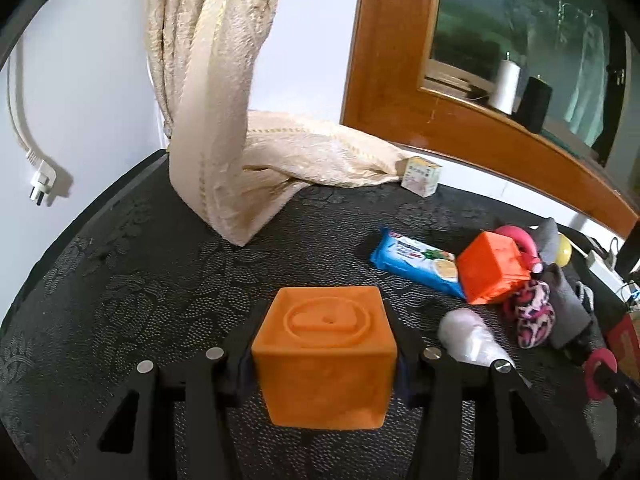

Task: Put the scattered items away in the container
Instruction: 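Carry pink knotted toy into red box with right tool while left drops orange block there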

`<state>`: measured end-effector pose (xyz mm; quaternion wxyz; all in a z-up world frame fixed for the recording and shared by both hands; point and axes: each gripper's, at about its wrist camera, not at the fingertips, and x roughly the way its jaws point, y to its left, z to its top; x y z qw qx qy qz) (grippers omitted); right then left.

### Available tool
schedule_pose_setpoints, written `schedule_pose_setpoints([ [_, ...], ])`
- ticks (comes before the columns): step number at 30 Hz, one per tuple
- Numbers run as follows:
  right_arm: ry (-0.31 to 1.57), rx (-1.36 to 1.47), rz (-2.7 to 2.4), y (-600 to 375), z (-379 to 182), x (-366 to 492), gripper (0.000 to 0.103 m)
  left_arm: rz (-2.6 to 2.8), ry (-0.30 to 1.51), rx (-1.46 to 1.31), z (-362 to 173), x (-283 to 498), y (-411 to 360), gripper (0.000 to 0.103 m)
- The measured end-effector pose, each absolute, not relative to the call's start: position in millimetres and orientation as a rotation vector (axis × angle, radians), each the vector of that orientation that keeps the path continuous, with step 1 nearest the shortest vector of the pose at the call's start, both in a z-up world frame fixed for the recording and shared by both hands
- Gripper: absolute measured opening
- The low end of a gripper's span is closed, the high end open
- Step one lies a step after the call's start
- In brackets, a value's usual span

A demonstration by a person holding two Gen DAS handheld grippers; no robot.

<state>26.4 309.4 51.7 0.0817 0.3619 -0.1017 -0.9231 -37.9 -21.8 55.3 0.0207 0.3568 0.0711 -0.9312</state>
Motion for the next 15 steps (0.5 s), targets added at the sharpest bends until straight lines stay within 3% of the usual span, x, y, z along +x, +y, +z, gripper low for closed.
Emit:
schedule_pose_setpoints([
  [15,-0.412,0.823,-3.013,367,104,87,0.044,-3.053,0.303,1.104,82,-6,32,0.054],
])
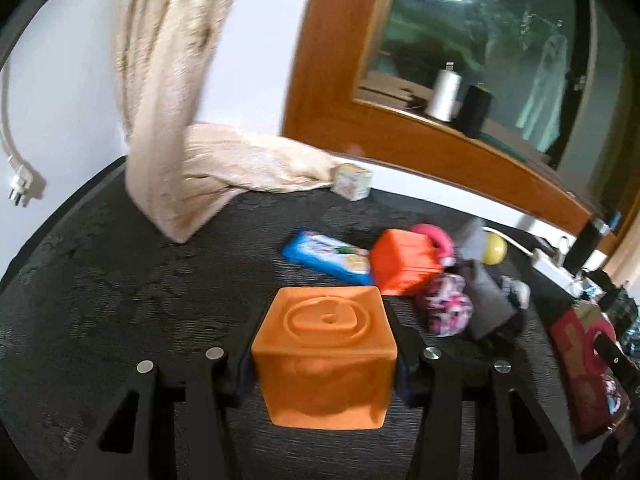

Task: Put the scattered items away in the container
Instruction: 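Carry pink knotted toy into red box with right tool while left drops orange block there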

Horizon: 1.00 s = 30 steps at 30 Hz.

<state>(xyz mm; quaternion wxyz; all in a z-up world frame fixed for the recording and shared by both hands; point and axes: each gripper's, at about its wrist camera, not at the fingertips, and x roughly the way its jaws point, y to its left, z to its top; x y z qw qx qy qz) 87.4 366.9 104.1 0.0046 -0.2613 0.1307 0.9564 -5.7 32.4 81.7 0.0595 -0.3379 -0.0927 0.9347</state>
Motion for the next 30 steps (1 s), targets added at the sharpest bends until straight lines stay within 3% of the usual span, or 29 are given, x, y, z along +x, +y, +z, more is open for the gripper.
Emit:
schedule_pose_setpoints([
  [10,0.486,-0.6,2.805,460,133,148,0.044,2.678,-0.191,-0.969,100,6,117,0.054],
  [20,0.566,-0.582,2.654,537,121,164,0.044,2.578,-0.086,-0.926,117,20,189,0.054],
  [22,0.6,-0.593,2.623,547,113,165,0.046,2.556,-0.071,-0.914,121,23,204,0.054],
  [26,0.685,-0.568,2.609,559,104,173,0.063,2.525,-0.04,-0.895,128,27,230,0.054],
  [30,0.7,-0.563,2.617,563,101,176,0.063,2.492,-0.009,-0.878,134,30,258,0.054],
])
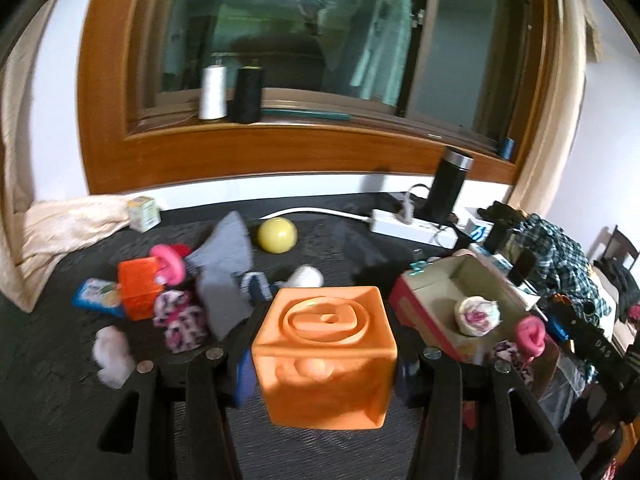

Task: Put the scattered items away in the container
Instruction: 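Carry pink knotted toy into red box with right tool while left drops orange block there, then grasp clear plastic bag with left tool while right tool moves toward grey sock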

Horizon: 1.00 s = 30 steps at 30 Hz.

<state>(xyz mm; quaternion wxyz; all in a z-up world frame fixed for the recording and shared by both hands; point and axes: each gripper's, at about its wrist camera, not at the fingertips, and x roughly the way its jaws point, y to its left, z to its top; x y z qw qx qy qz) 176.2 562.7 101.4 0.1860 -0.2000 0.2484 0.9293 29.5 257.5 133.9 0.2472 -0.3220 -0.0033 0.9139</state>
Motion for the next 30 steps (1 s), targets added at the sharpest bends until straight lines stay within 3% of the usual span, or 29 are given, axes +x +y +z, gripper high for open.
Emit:
schedule_pose_setpoints([
  [21,0.716,-0.537,2.665,568,101,179,0.063,2.293,0.059,-0.838,131,12,405,0.054],
  [22,0.722,-0.538,2.663,569,100,179,0.063,2.286,0.063,-0.836,129,10,410,0.056],
  [25,0.735,-0.539,2.659,572,99,179,0.063,2.301,0.07,-0.836,125,5,417,0.083],
  [30,0.749,-0.522,2.657,574,101,182,0.063,2.339,0.033,-0.831,129,4,403,0.083],
])
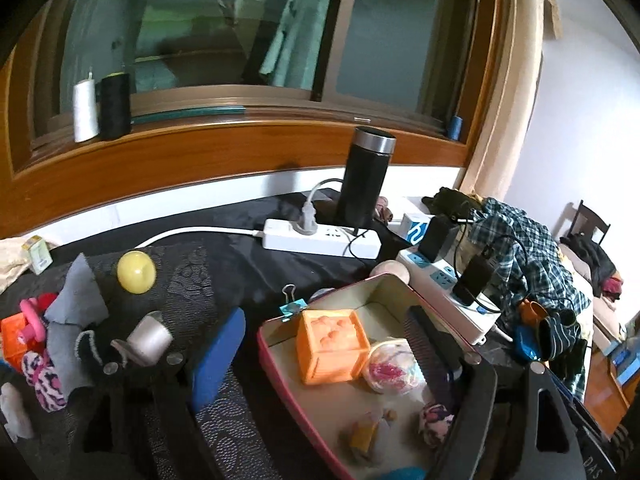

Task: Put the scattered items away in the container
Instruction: 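Grasp clear plastic bag with left tool while right tool moves toward grey sock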

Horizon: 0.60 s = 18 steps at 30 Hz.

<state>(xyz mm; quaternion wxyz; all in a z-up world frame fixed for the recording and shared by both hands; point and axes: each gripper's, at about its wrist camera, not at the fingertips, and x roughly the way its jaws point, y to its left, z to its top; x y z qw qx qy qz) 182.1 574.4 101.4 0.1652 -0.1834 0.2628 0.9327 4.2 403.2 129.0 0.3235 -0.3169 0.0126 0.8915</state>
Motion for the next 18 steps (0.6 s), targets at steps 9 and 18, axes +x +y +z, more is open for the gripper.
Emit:
schedule_pose_setpoints([
  [9,0.735,-0.495,2.71,556,113,189,0.063,2.386,-0.029,-0.831,141,27,353,0.083],
  [18,0.686,-0.488,2.788,526,121,193,0.063,2.507,-0.187,-0.814,149,43,270,0.083],
])
